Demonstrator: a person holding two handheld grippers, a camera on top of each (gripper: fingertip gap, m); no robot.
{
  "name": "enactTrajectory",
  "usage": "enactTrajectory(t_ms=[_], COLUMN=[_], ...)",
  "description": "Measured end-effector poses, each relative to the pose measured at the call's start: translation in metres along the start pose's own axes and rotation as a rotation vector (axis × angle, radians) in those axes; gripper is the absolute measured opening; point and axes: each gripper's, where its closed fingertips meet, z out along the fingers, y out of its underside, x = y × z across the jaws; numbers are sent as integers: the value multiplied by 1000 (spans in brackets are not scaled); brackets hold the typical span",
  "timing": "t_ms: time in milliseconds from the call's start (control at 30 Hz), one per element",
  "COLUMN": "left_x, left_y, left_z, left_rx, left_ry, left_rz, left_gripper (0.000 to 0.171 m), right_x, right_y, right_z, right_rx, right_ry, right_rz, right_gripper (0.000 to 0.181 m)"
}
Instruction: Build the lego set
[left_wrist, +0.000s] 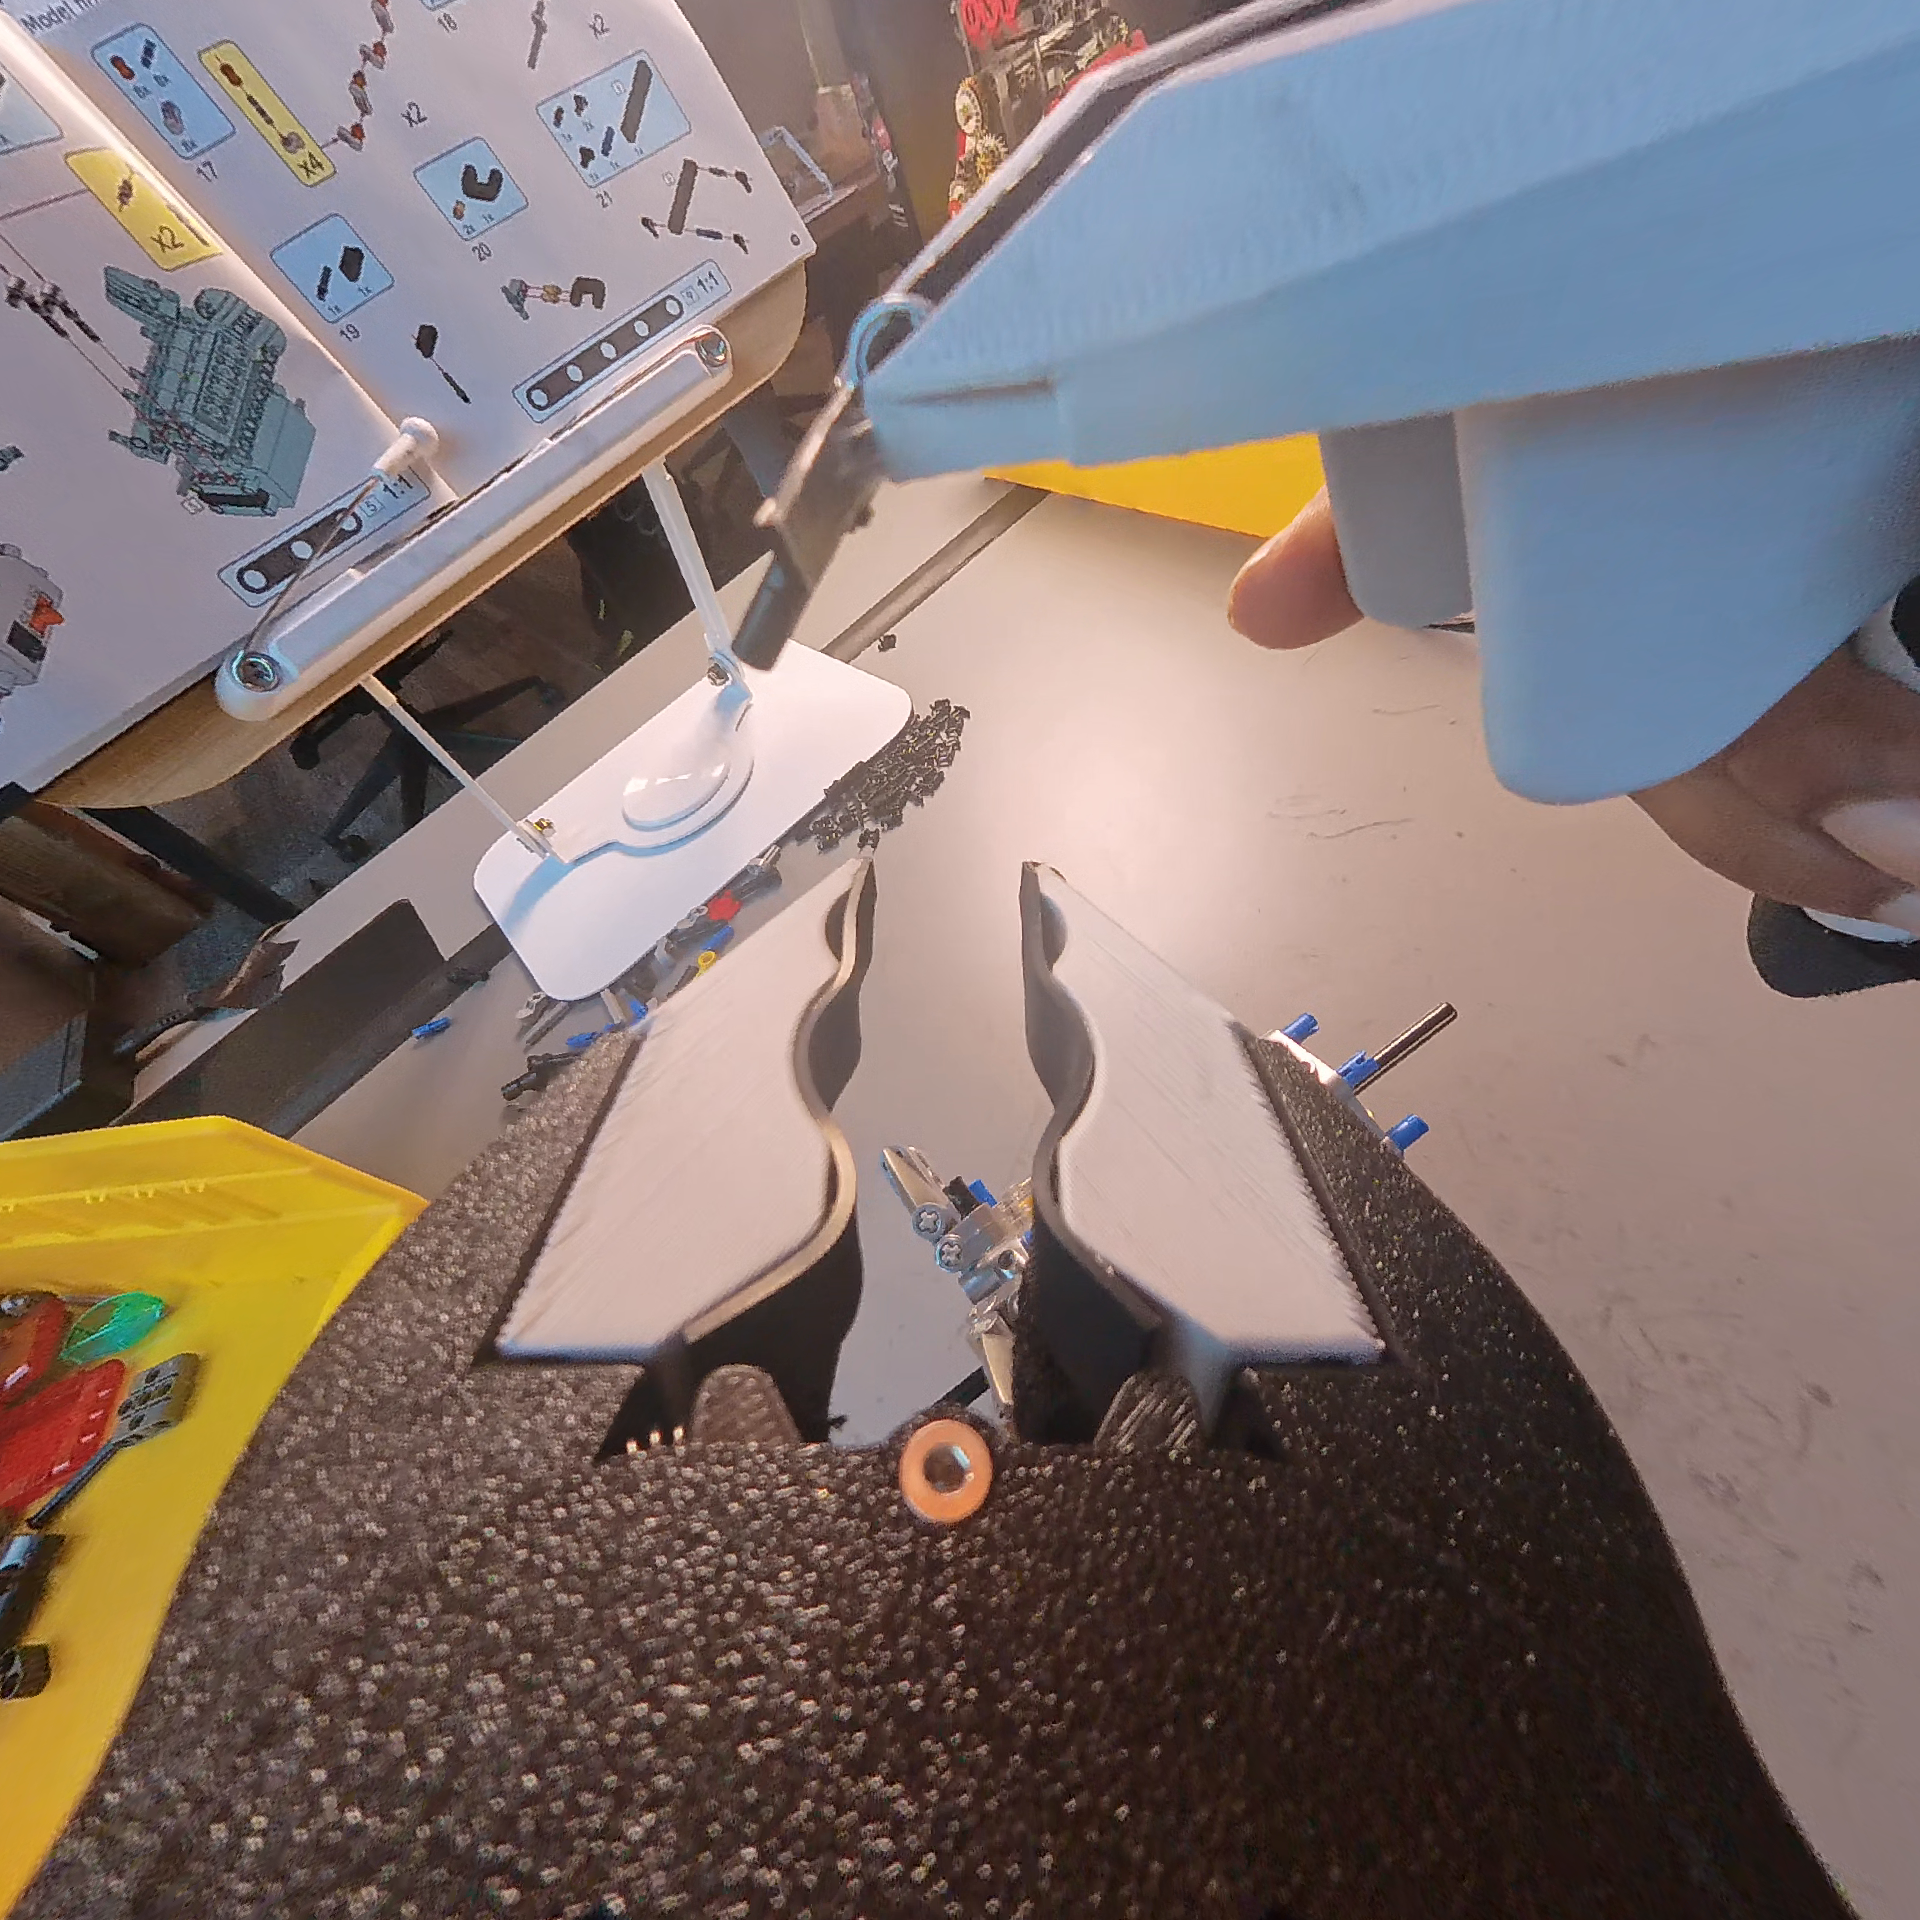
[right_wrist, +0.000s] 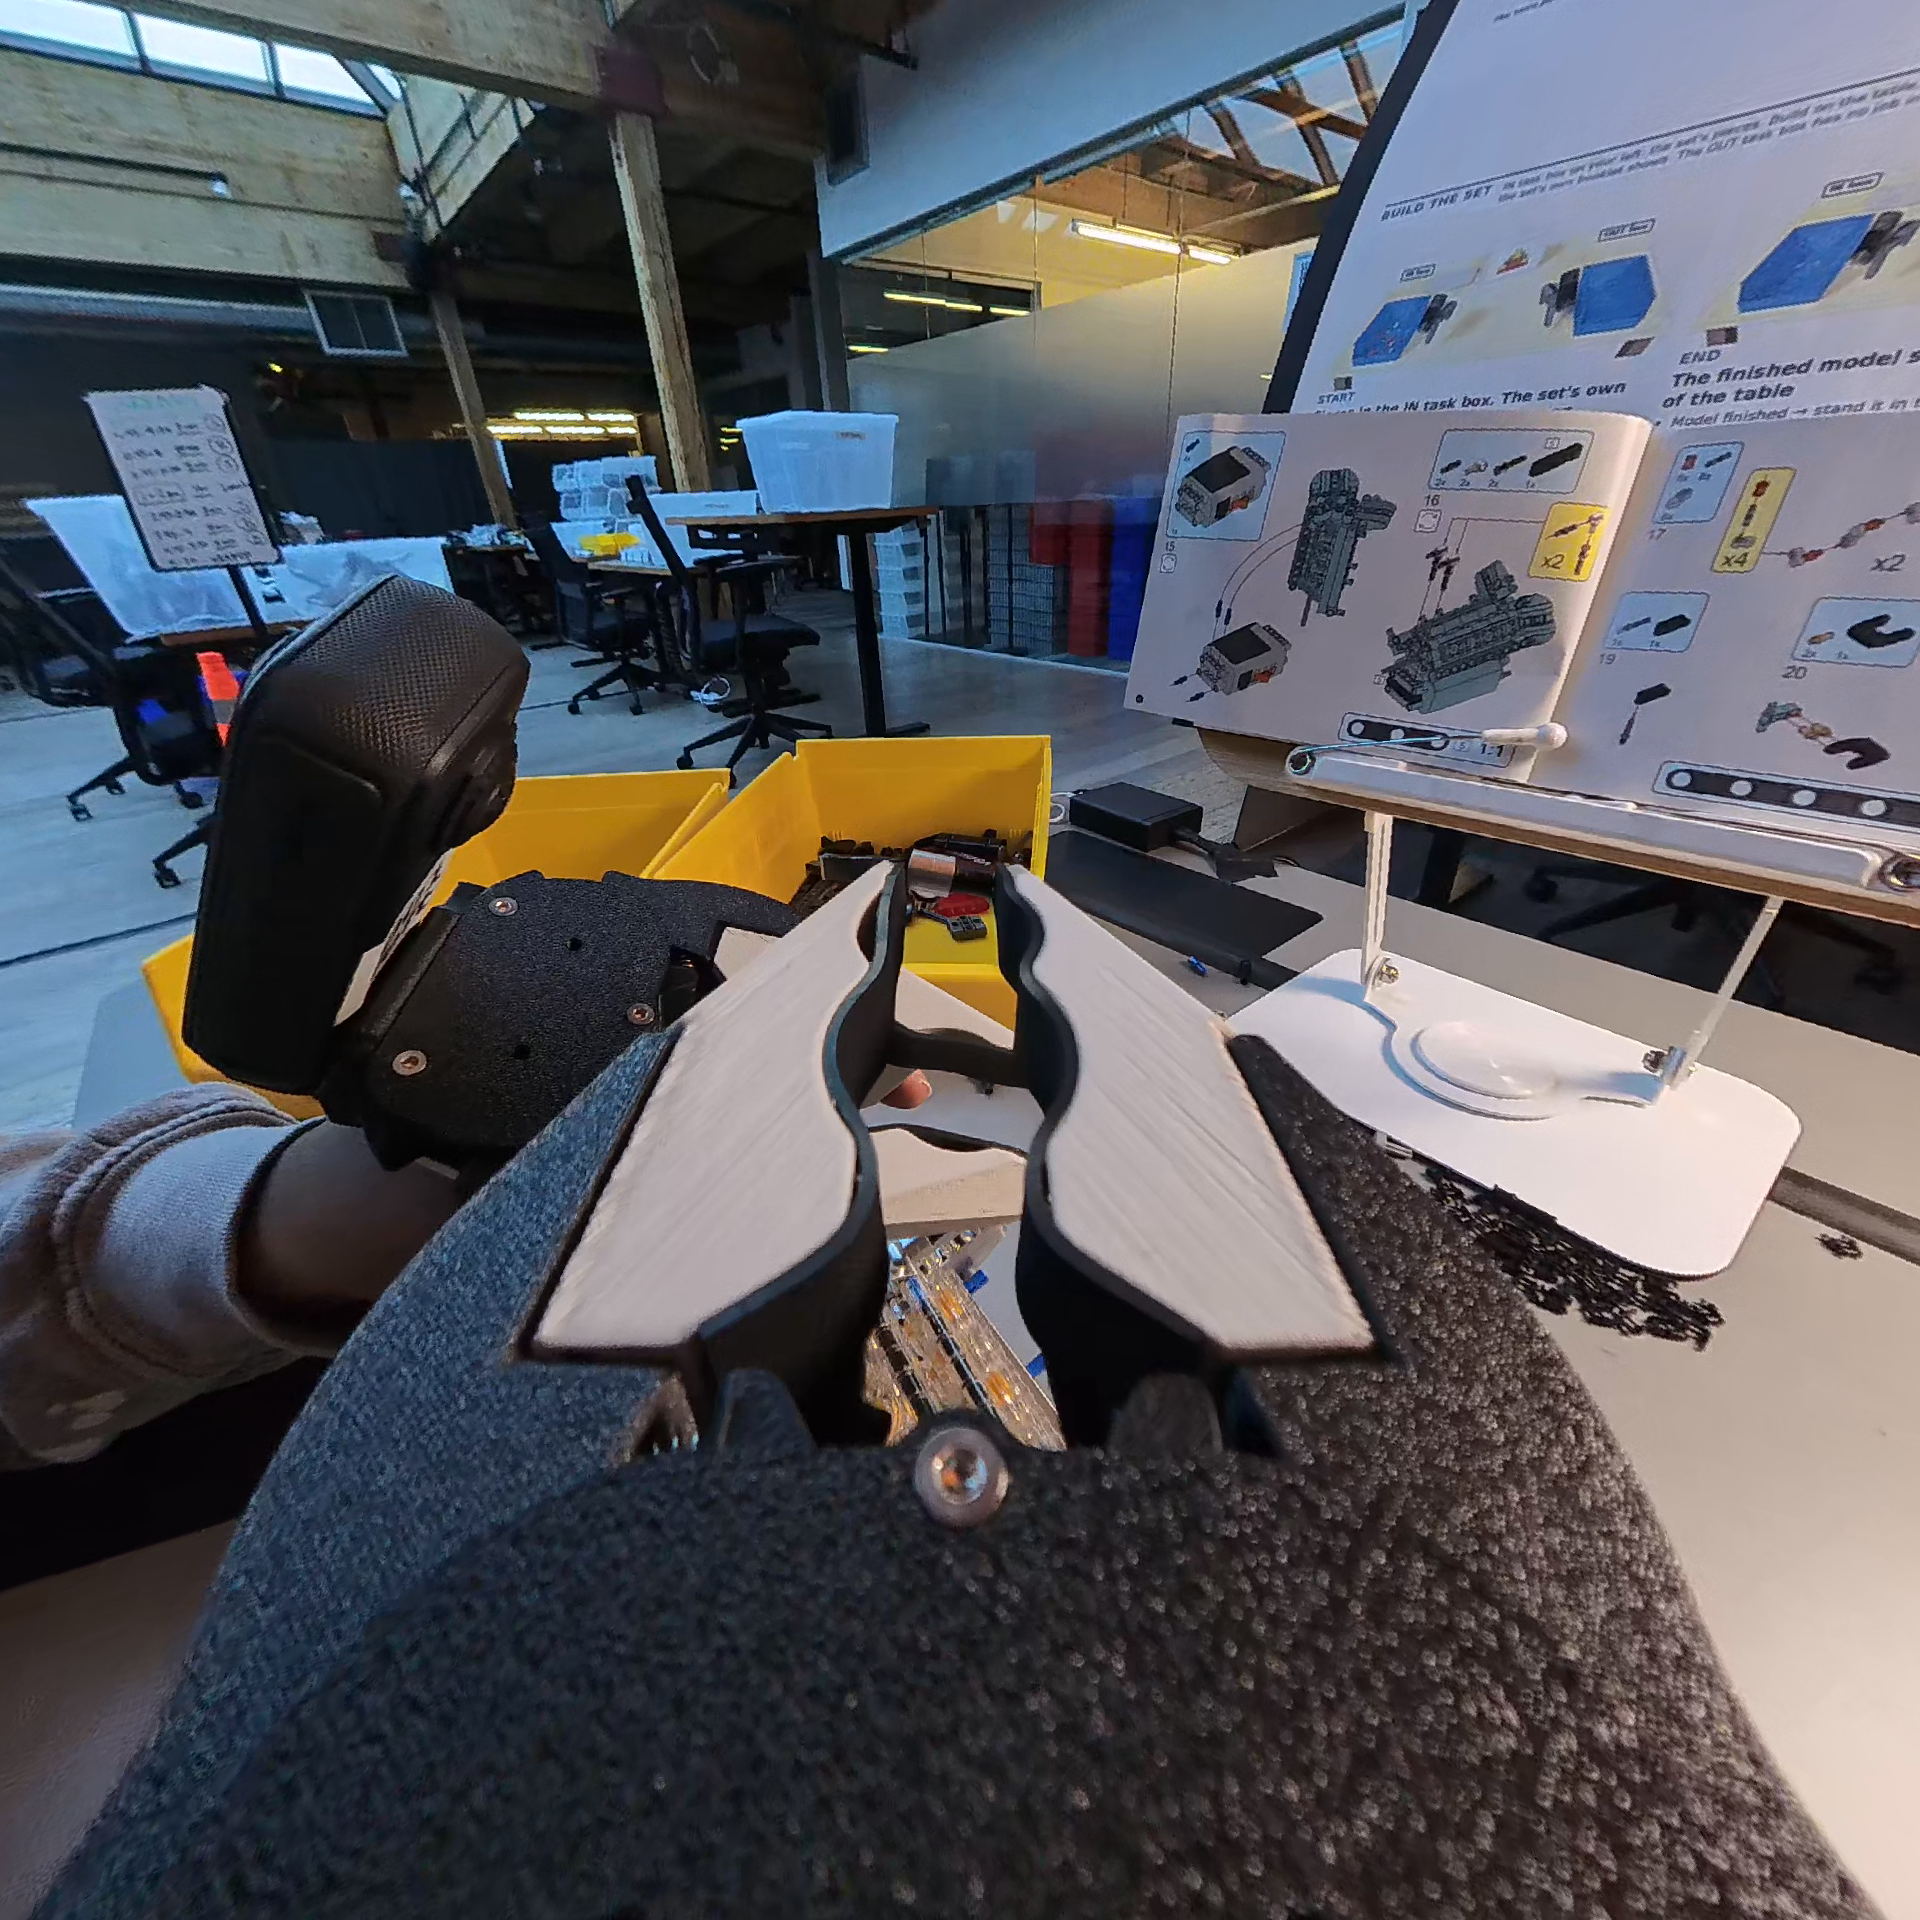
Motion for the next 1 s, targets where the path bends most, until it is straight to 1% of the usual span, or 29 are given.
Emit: enactTrajectory(t_ms=[100,167,267,367,433,633,767,900,1000], left_x=[2,4,7,10,11,11,11,12,10], left_y=[0,-1,-2,-2,-2,-1,0,1,3], left_z=[0,-1,-2,-3,-3,-3,-3,-5,-8], left_rx=[3,8,11,11,11,8,8,13,15], left_ry=[11,23,39,47,47,46,48,54,55], left_rz=[-3,-3,0,9,16,28,28,28,26], left_gripper=[26,27,29,30,30,30,30,30,31], right_x=[-3,-7,0,12,15,7,5,12,19], right_y=[-2,-6,-14,-18,-16,-14,-10,-3,6], right_z=[-2,-4,-11,-19,-23,-27,-25,-24,-24], right_rx=[17,29,75,111,114,133,124,93,69], right_ry=[-30,-80,-112,-113,-117,-146,-154,-139,-155], right_rz=[-22,-79,-276,-461,-518,-597,-600,-578,-523], right_gripper=[16,16,16,15,15,15,16,15,16])
